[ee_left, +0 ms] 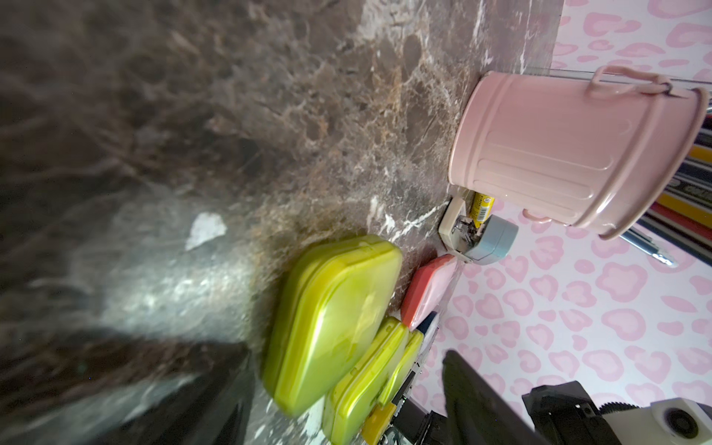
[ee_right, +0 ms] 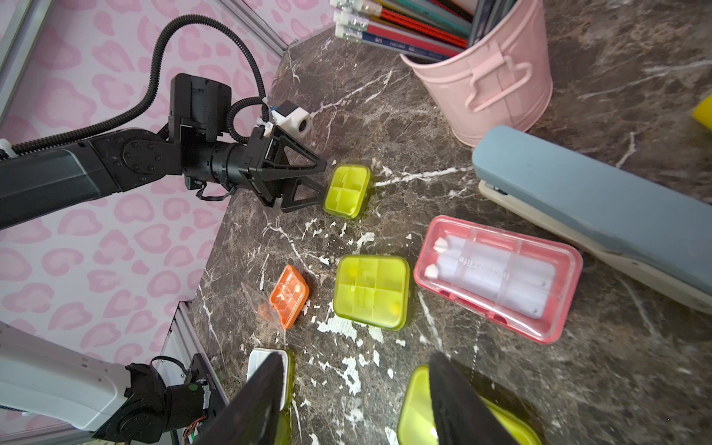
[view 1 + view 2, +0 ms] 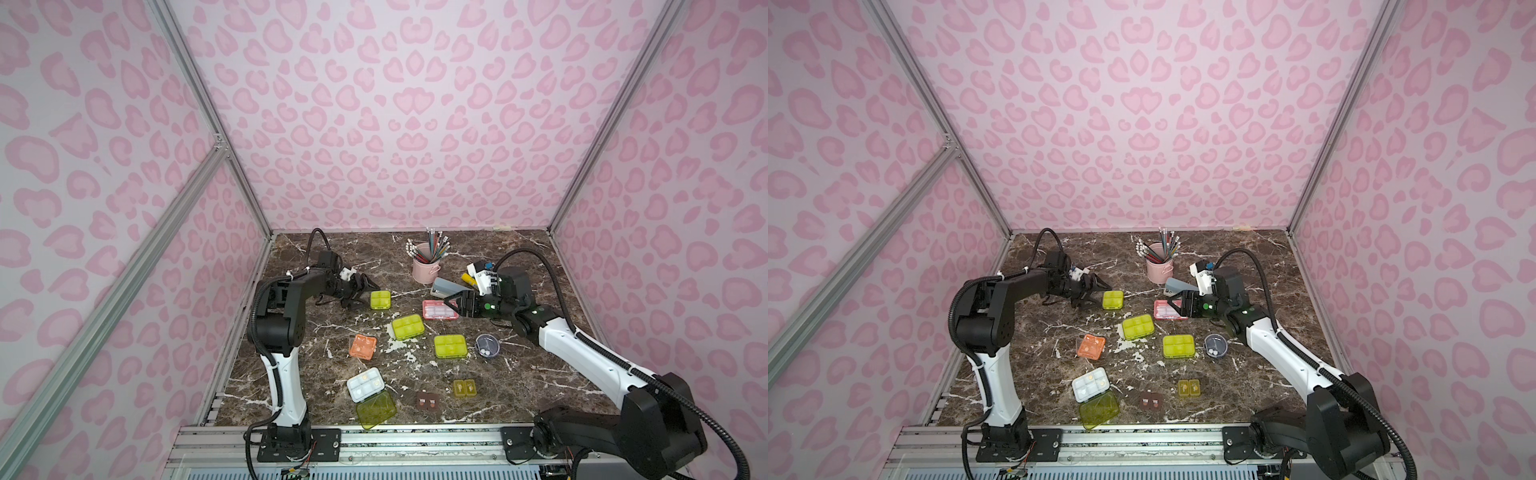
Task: Close pillboxes
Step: Place the pillbox at the center of the board, then close the lid on the pillbox.
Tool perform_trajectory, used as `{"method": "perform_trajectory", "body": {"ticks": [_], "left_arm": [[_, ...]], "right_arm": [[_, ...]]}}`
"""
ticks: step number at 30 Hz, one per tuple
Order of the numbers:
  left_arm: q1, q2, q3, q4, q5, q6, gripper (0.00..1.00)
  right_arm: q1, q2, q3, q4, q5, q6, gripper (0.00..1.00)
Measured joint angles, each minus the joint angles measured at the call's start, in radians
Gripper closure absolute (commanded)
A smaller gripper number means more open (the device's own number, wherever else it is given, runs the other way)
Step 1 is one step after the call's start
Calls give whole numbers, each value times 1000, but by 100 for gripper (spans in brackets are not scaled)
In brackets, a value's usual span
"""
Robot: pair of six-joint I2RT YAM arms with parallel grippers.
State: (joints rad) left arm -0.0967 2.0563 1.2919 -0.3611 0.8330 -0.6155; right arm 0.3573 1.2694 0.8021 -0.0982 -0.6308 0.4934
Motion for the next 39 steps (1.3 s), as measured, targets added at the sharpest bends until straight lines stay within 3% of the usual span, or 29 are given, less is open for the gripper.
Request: {"method": "perform_trajectory", "body": {"ticks": [9,18,28,34,39], "left_arm": [[32,-78,-52,-51,-45,6,21],[31,-378,-183,-105,-54,28,18],[31,-697,-258,-317,-217,198,16],[39,-830,-290,-396,-331,277,10],[82,-890,-343,-412,-397,307,9]], "right_arm": [[1,-30,-17,2,-2,16,38],[20,-71,-89,4,-2,42,37],[280,15,-89,52,58,102,37],[452,136,9,87,106,151,37],[569,261,109,132,116,195,37]]}}
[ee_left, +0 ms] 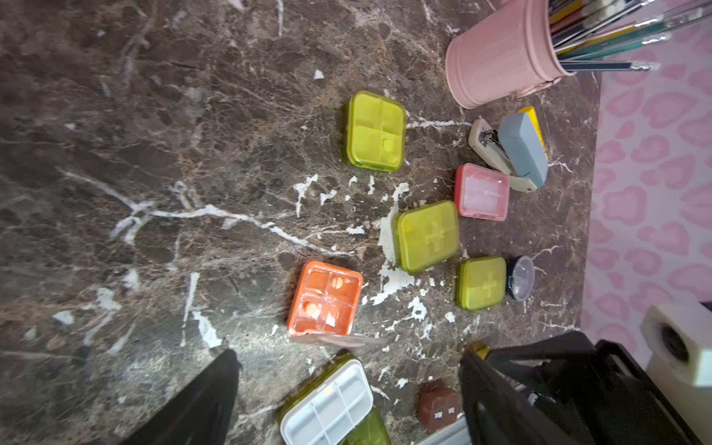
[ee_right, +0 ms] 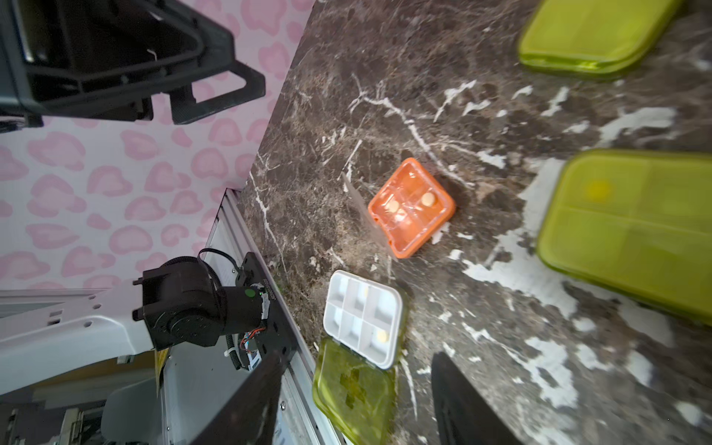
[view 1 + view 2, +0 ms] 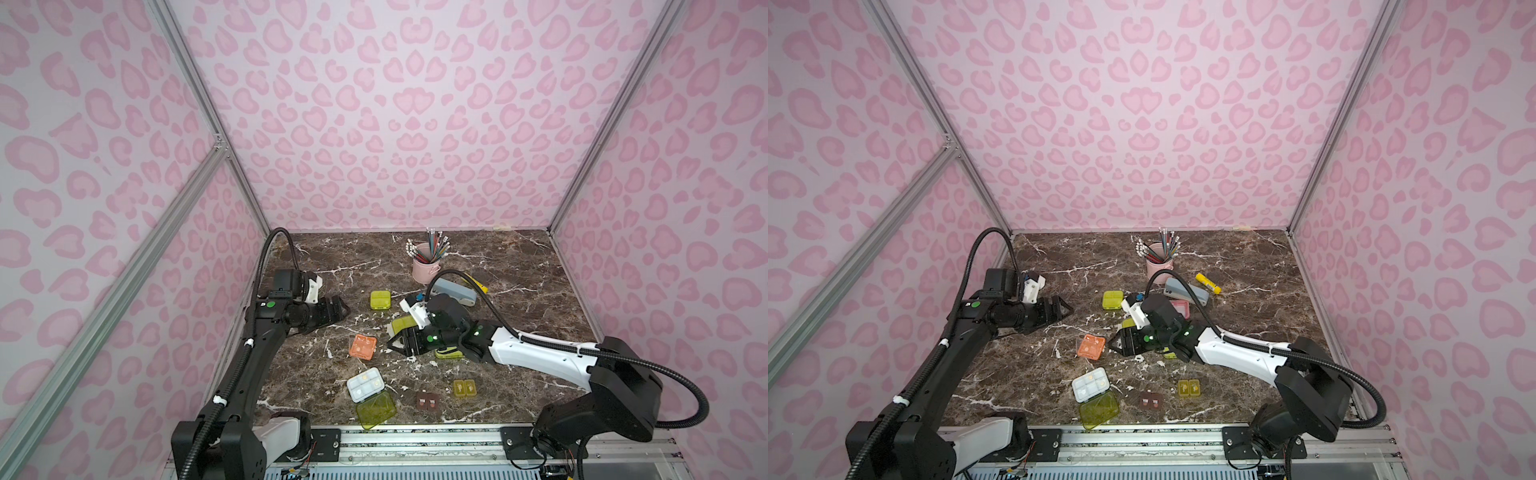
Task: Close pillboxes
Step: Close the lid on the pillbox.
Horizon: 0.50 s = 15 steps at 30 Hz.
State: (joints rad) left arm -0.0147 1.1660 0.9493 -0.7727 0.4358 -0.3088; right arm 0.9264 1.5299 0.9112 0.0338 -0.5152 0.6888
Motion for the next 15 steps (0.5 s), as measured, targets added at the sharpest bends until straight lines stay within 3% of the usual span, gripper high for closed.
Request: {"method": "perform_trajectory", "body": {"ticks": [7,15], "left_arm": [[72,6,-30,-20,-60,3,10],[99,5,-40,-21,-69,-6,10]], "right_arm": [[113,173,154,32,-10,27,37],[132,262,217,66,-34,53,37]]}}
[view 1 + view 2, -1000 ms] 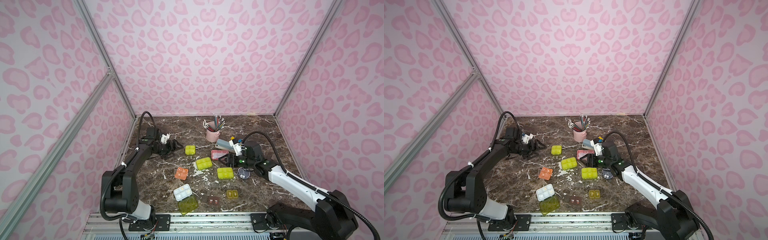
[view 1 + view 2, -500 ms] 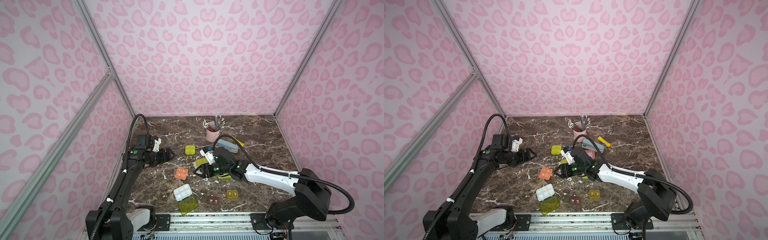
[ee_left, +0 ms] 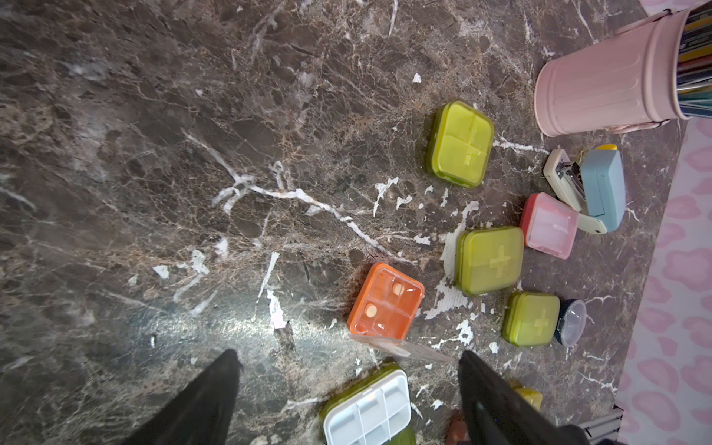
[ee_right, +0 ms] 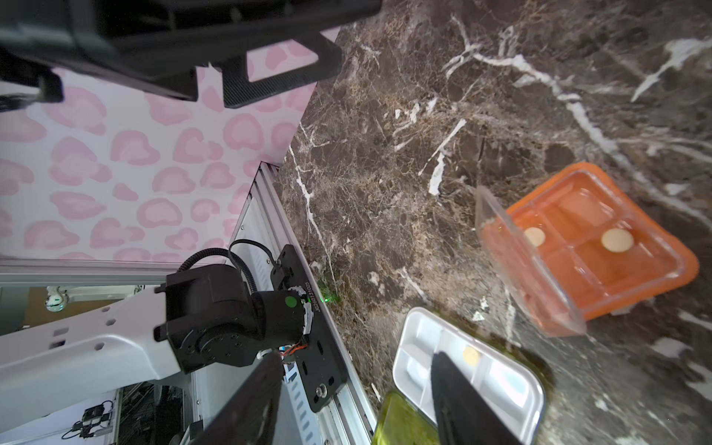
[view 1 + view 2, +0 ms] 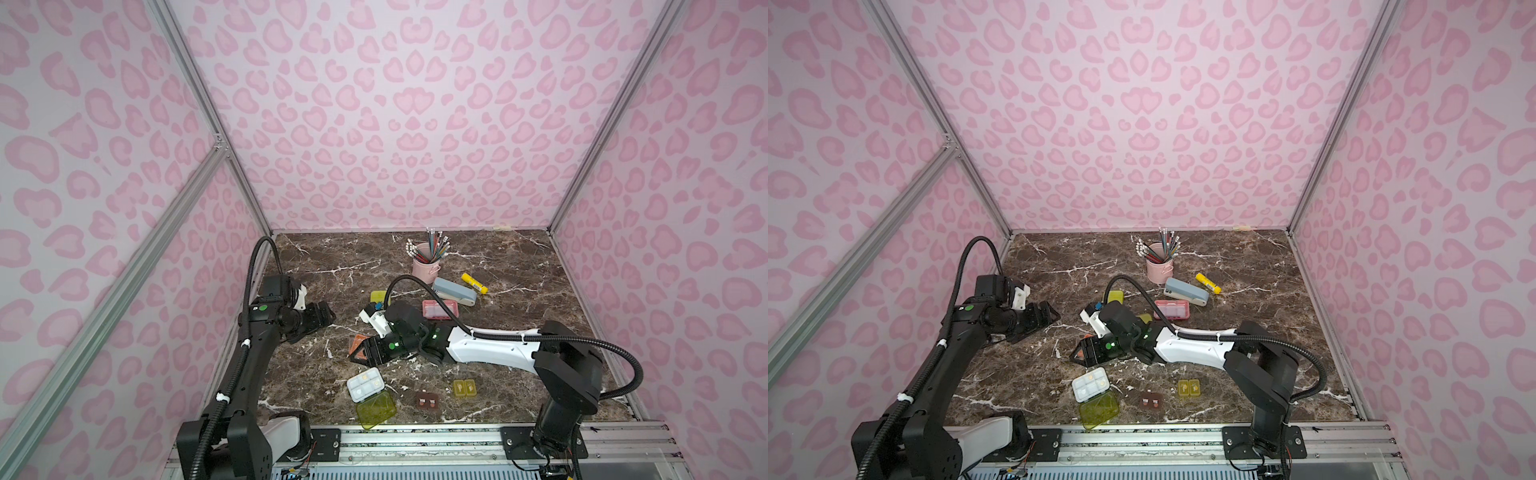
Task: Close pillboxes
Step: Close the lid on the pillbox.
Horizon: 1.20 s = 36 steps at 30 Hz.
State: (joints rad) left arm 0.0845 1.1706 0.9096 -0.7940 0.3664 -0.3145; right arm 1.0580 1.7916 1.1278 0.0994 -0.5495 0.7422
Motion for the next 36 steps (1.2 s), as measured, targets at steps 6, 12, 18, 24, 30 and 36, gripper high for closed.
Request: {"method": "perform_trajectory", "body": {"ticks": [6,12,18,24,30,36], "left_arm": [[7,-4,0,0,0,0,10],[8,-7,0,0,0,0,10],[14,-9,0,0,-4,0,10],[19,-9,0,0,-4,0,10],[20,-8,0,0,-3,0,10],[23,-4,0,2,2,0,10]], "right_arm": [[2,31,24,14,-19,8,37],[1,63,56,14,-28,7,37],[-7,104,101,12,-42,5,37],[-18,145,142,5,-59,-1,37],[-27,164,167,-11,-67,-6,37],[-39,167,168,-20,-72,-13,37]]}}
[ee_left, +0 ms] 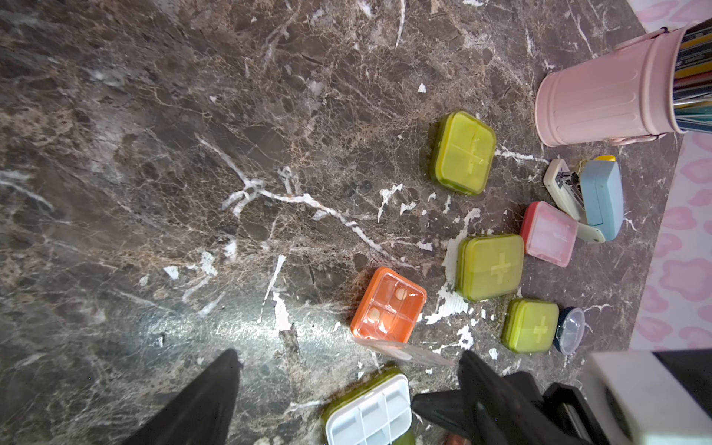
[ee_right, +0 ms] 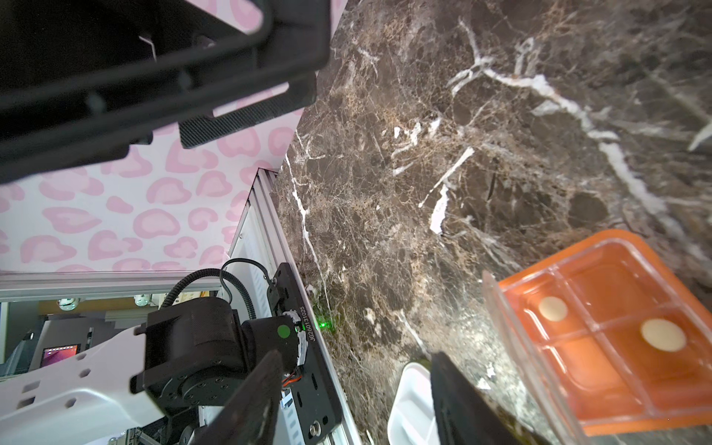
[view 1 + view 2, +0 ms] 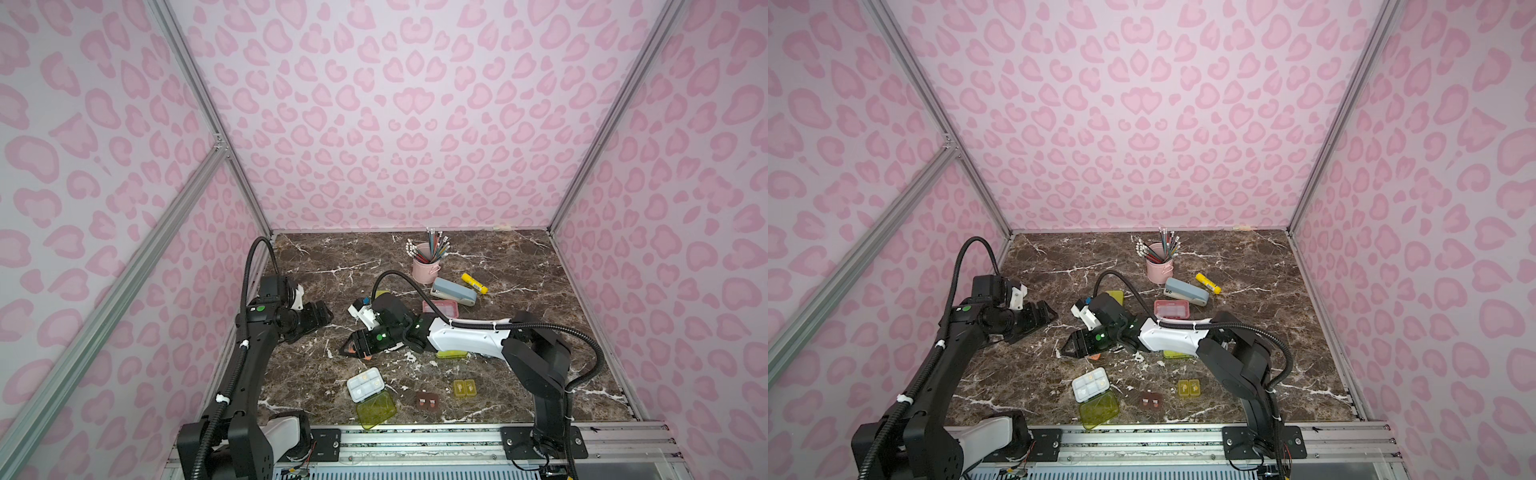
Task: Close pillboxes
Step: Close the lid on the pillbox.
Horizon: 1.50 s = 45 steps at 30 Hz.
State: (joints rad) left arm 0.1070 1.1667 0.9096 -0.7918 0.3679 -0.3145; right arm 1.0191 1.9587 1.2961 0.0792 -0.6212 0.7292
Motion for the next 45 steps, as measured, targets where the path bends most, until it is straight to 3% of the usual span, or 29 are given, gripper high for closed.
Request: {"method": "perform_trajectory", "body": {"ticks": [45], "left_arm": [[4,23,-4,2,26,0,10]], "right_arm": [[-38,11,-49,36,-11,0,37]]}}
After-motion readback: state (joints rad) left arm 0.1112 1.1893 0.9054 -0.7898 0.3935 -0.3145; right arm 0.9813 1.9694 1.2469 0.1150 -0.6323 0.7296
